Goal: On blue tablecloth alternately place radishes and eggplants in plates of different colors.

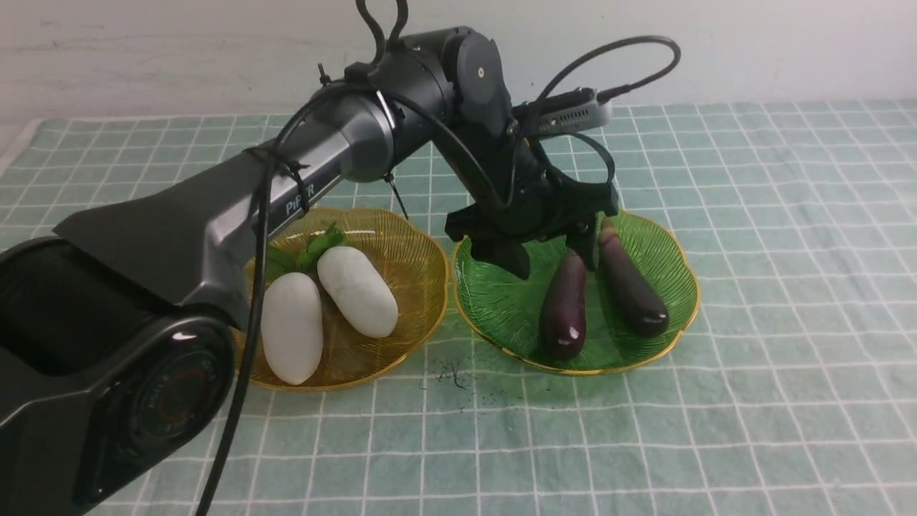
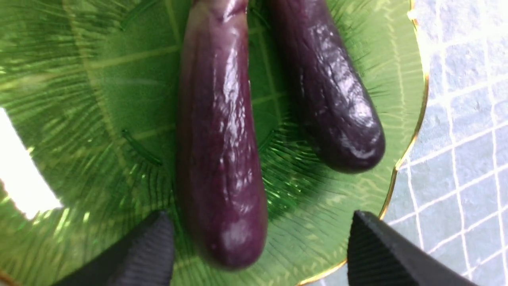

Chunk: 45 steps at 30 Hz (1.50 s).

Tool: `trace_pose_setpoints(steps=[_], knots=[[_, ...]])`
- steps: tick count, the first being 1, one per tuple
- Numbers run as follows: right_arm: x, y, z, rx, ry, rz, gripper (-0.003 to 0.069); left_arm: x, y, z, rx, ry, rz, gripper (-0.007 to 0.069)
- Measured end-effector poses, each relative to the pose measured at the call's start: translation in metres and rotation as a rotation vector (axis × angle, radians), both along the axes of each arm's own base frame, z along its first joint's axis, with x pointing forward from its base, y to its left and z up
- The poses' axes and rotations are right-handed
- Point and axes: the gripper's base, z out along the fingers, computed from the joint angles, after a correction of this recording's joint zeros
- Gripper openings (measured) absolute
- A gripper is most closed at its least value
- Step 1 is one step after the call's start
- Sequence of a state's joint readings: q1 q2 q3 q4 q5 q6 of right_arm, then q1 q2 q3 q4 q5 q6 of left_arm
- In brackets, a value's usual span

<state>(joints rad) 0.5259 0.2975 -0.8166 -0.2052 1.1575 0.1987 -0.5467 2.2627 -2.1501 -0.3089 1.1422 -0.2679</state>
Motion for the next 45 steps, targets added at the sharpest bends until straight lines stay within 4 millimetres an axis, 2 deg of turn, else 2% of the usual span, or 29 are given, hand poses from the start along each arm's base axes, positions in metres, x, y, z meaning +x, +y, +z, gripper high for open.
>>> trace_pose_setpoints(steps=[2,3,4,9,10,12,15,27,30,35,37,40,43,45], knots=[[-0.001,0.001,-0.017,0.031,-0.084,0.022,-0.0015,0.000,0.003,0.009,0.034,-0.018,-0.020,0.0470],[0.000,0.002,-0.017,0.041,-0.111,0.028,-0.0015,0.000,0.004,0.009,0.044,-0.018,-0.022,0.0458],[0.004,0.007,-0.037,0.068,-0.190,0.056,-0.0015,0.001,0.006,0.016,0.069,-0.042,-0.036,0.0412],[0.020,0.023,-0.072,0.127,-0.401,0.136,-0.0015,0.004,0.008,0.035,0.081,-0.119,-0.040,0.0220],[0.021,0.024,-0.074,0.129,-0.413,0.141,-0.0015,0.004,0.008,0.037,0.079,-0.123,-0.039,0.0202],[0.024,0.029,-0.080,0.150,-0.470,0.167,-0.0015,0.004,0.008,0.042,0.072,-0.140,-0.041,0.0074],[0.024,0.030,-0.083,0.160,-0.493,0.177,-0.0015,0.004,0.008,0.042,0.072,-0.142,-0.044,0.0012],[0.025,0.030,-0.086,0.150,-0.480,0.174,-0.0015,0.004,0.008,0.042,0.088,-0.154,-0.086,-0.0008],[0.025,0.030,-0.086,0.149,-0.478,0.174,-0.0015,0.002,0.010,0.047,0.086,-0.161,-0.086,-0.0008],[0.026,0.031,-0.091,0.165,-0.456,0.174,-0.0015,-0.010,0.019,0.083,0.068,-0.233,-0.078,-0.0008],[0.026,0.032,-0.101,0.202,-0.417,0.172,-0.0015,-0.016,0.024,0.101,0.065,-0.276,-0.081,-0.0008],[0.027,0.032,-0.112,0.233,-0.377,0.155,-0.0015,-0.021,0.028,0.113,0.068,-0.311,-0.094,-0.0008],[0.030,0.027,-0.138,0.219,-0.334,0.034,-0.0015,-0.029,0.033,0.130,0.067,-0.360,-0.127,-0.0008],[0.030,0.024,-0.147,0.208,-0.330,-0.023,-0.0015,-0.033,0.035,0.134,0.066,-0.371,-0.136,-0.0008]])
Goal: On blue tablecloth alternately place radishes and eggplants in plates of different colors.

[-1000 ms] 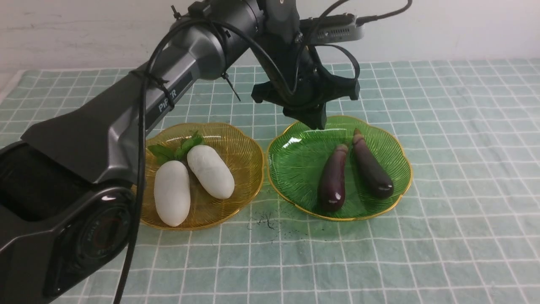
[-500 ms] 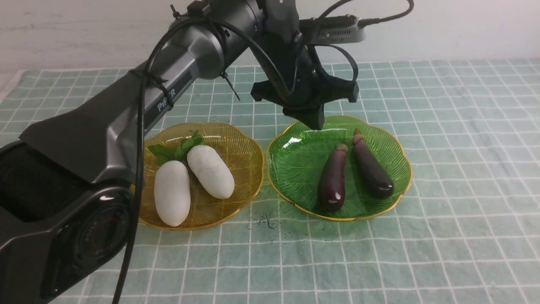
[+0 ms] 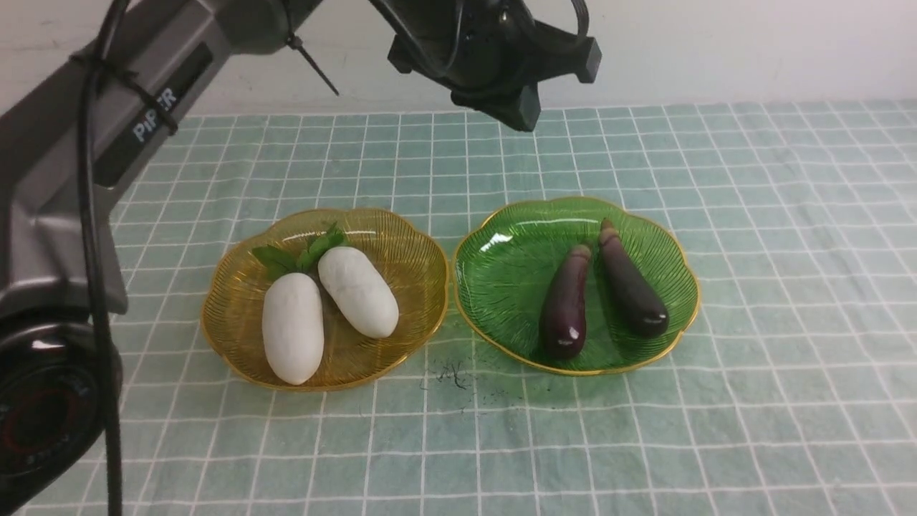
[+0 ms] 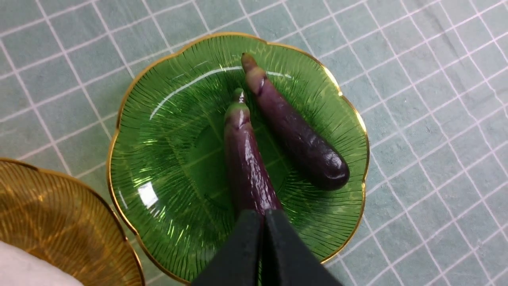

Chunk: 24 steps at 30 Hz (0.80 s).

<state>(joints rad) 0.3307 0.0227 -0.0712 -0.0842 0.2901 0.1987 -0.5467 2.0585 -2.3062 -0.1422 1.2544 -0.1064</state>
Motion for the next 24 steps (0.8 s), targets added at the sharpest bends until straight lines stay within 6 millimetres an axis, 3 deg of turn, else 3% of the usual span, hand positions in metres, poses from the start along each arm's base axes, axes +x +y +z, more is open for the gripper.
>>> trace_pose_setpoints(steps=[5,9,18,24], knots=[[0.003,-0.012,-0.031,-0.015,0.073,-0.224,-0.0015,-0.021,0.013,0.014,0.052,-0.035,-0.077,-0.0008],[0.003,-0.018,-0.037,-0.016,0.118,-0.337,-0.0015,-0.047,0.035,0.027,0.131,-0.074,-0.089,-0.0008],[0.003,-0.019,-0.037,-0.016,0.124,-0.354,-0.0015,-0.106,0.086,0.051,0.245,-0.149,-0.037,-0.0008],[0.003,-0.019,-0.037,-0.016,0.124,-0.342,-0.0015,-0.140,0.107,0.056,0.239,-0.160,-0.031,-0.0008]])
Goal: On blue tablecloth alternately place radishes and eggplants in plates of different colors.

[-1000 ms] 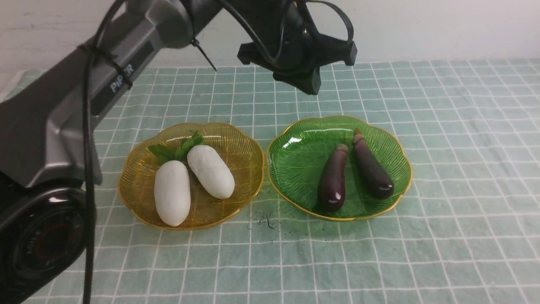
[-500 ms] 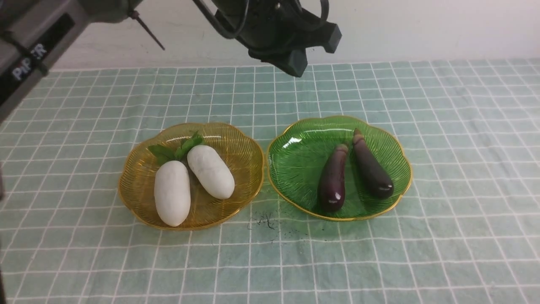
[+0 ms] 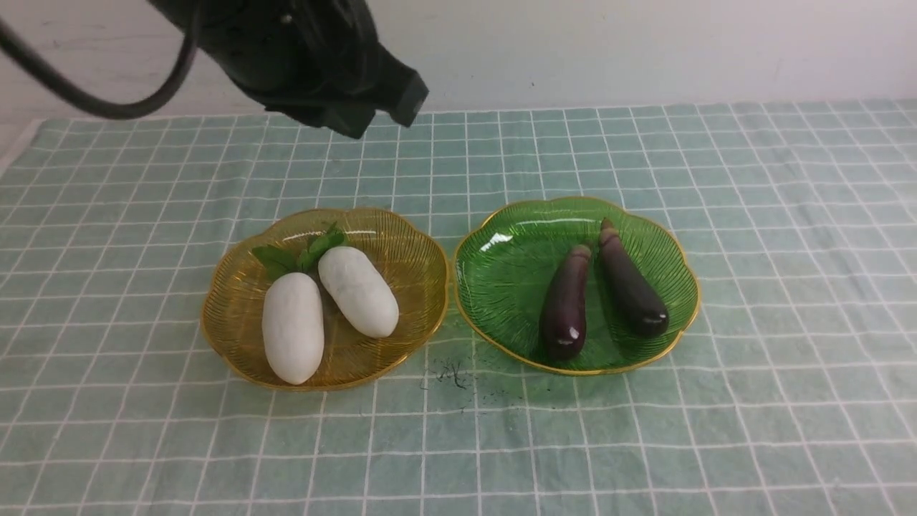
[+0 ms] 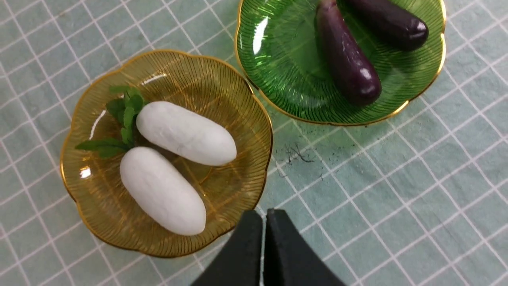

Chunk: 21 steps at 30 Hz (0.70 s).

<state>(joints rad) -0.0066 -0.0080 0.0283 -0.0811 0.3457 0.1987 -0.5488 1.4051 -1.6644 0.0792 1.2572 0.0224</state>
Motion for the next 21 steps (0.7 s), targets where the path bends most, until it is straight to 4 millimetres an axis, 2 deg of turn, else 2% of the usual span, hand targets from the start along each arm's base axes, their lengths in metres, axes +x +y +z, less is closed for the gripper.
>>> trace_pose_setpoints(steps=[3,10,21], knots=[[0.000,0.000,0.000,0.000,0.000,0.000,-0.0015,-0.017,0.011,-0.003,0.007,0.001,0.003,-0.0008],[0.000,0.000,0.000,-0.015,0.006,0.002,-0.0015,-0.065,0.041,-0.023,0.000,0.035,0.042,-0.0008],[0.000,0.000,0.000,-0.207,0.012,0.038,-0.0015,-0.123,0.082,-0.062,-0.051,0.059,0.198,-0.0008]])
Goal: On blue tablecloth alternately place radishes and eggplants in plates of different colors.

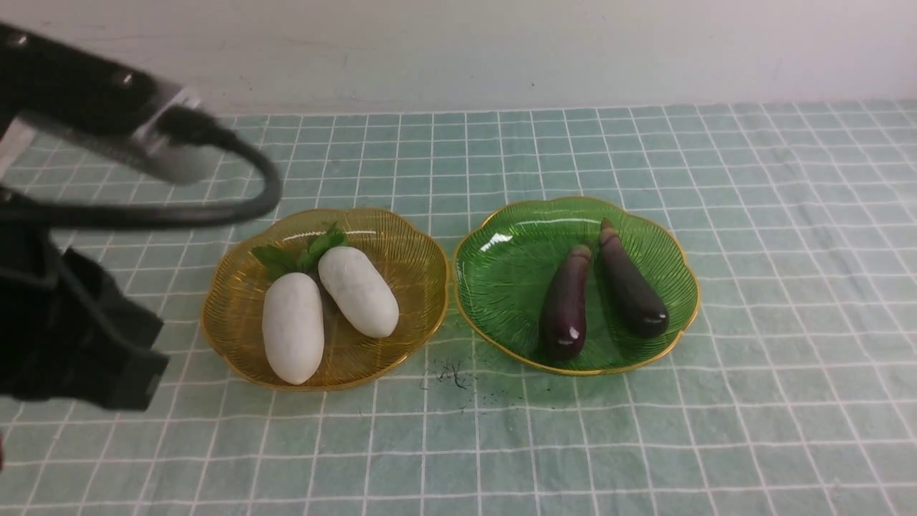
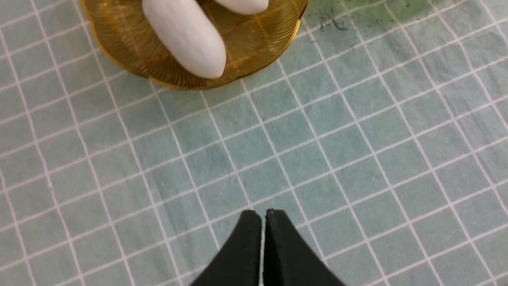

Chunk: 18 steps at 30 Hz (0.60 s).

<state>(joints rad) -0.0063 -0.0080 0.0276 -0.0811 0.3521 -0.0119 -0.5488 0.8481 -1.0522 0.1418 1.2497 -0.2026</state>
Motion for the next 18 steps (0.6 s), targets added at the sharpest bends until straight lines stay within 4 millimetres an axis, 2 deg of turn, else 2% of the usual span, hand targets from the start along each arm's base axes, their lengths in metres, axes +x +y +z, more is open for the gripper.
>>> trace_pose_setpoints(steps=[10,14,17,18], knots=[[0.000,0.000,0.000,-0.016,0.001,0.004,-0.0015,-0.041,0.027,-0.035,-0.101,-0.119,0.062,-0.0008],[0.000,0.000,0.000,-0.016,0.000,0.004,-0.0015,-0.053,0.033,-0.057,-0.226,-0.296,0.047,-0.0008],[0.000,0.000,0.000,-0.016,0.000,0.004,-0.0015,-0.054,0.033,-0.072,-0.298,-0.444,0.015,-0.0008],[0.000,0.000,0.000,-0.016,0.000,0.004,-0.0015,-0.054,0.033,-0.071,-0.318,-0.495,0.003,-0.0008]])
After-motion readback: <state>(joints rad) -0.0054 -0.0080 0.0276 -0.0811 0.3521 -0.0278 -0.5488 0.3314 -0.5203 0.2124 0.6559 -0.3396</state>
